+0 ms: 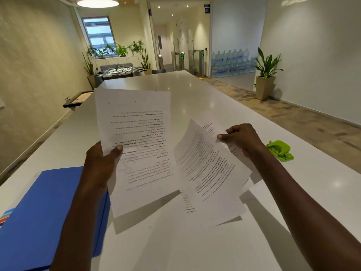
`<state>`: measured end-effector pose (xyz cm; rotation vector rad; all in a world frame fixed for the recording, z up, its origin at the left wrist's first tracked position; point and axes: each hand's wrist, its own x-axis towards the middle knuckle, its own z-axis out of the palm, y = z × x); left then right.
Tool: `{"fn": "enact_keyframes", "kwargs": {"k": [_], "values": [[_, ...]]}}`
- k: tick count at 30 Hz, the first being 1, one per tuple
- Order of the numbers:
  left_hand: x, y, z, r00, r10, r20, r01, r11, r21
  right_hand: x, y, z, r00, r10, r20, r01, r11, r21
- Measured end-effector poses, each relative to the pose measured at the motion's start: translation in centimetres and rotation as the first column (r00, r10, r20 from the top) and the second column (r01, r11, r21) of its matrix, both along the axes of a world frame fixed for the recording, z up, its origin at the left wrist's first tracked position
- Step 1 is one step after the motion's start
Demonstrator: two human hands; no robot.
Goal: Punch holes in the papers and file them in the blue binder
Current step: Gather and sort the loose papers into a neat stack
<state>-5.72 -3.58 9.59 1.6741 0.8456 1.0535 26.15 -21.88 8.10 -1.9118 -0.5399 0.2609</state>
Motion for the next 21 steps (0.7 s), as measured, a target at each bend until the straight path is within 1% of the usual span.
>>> {"fn": "enact_keyframes", "kwargs": {"k": [1, 5, 6, 8, 9, 11, 16, 18, 21], "values": [[-0.1, 0.1, -0.1, 1.0, 0.004, 0.0, -0.004, 1.0, 0.003, 0.2, 0.0, 0.0, 1.0, -0.015, -0.007, 0.015, 1.0, 0.01], [-0.3, 0.2, -0.2, 1.0, 0.008, 0.004, -0.008, 1.0, -0.005, 0.5, -0.1, 0.9, 0.992, -0.023, 0.128, 0.028, 0.999, -0.035], [-0.2, 0.2, -0.3, 1.0, 0.004, 0.004, -0.004, 1.0, -0.008, 0.5, 0.0, 1.1, 0.984, -0.019, 0.178, 0.033, 0.997, -0.075], [0.0, 0.1, -0.4, 1.0, -0.002, 0.006, 0.003, 1.0, -0.015, 0.6, 0.3, 0.9, 0.963, 0.023, 0.267, 0.039, 0.974, -0.223], [0.2, 0.0, -0.5, 1.0, -0.002, 0.01, 0.003, 1.0, -0.017, 0.7, 0.5, 0.4, 0.958, 0.042, 0.283, 0.046, 0.954, -0.297], [0.5, -0.2, -0.6, 1.0, -0.008, 0.021, 0.008, 0.999, -0.032, 1.1, 0.6, -1.0, 0.955, 0.043, 0.293, 0.082, 0.912, -0.401], [0.4, -0.3, -0.8, 1.0, -0.013, 0.019, 0.014, 0.999, -0.045, 2.0, -0.5, -4.3, 0.949, -0.039, 0.313, 0.2, 0.842, -0.502], [0.2, 0.0, -0.9, 1.0, -0.01, 0.017, 0.011, 0.999, -0.049, 2.4, -1.0, -5.6, 0.954, -0.057, 0.296, 0.225, 0.789, -0.571], [0.2, 0.1, -1.0, 1.0, -0.012, 0.009, 0.012, 0.998, -0.054, 2.9, -1.9, -7.7, 0.965, -0.089, 0.247, 0.239, 0.685, -0.688]]}}
